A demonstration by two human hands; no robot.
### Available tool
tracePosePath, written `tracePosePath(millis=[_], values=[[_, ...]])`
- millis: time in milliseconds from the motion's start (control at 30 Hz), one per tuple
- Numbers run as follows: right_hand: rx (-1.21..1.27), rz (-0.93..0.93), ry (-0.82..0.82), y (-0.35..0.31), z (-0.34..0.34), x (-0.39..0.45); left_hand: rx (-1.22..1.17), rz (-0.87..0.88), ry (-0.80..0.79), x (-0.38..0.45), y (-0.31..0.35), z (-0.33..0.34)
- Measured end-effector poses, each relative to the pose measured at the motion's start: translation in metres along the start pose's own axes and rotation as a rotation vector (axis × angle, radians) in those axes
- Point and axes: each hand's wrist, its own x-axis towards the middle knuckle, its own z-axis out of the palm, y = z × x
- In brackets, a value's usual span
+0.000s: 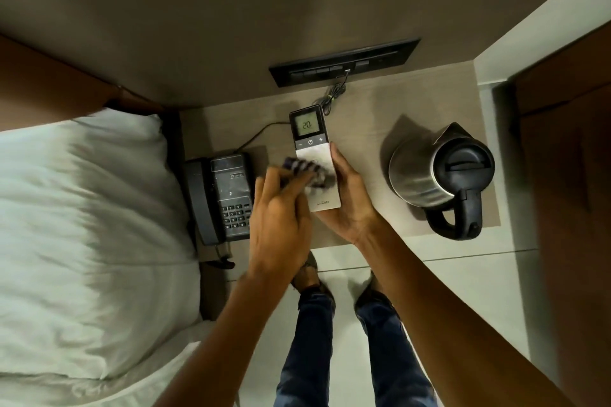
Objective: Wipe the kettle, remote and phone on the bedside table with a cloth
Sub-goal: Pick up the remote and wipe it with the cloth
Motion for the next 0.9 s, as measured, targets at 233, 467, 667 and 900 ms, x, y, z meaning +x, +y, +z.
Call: tracePosePath(millis=[233, 467, 667, 900], values=[[0.069, -0.023, -0.02, 0.006, 0.01, 0.002, -0.021, -0.012, 0.214, 0.051, 0.016, -0.017], [0.028, -0.012, 0.005, 0.009, 0.017, 0.003, 0.09, 0.03, 0.097, 0.043, 0.016, 0.007], [-0.065, 0.088, 0.035, 0.004, 0.013, 0.005, -0.028, -0.001, -0.045, -0.027, 0.01, 0.002], [0.072, -0.009, -0.039, 0.01, 0.013, 0.008, 0.015, -0.018, 0.245, 0.085, 0.024, -0.016]])
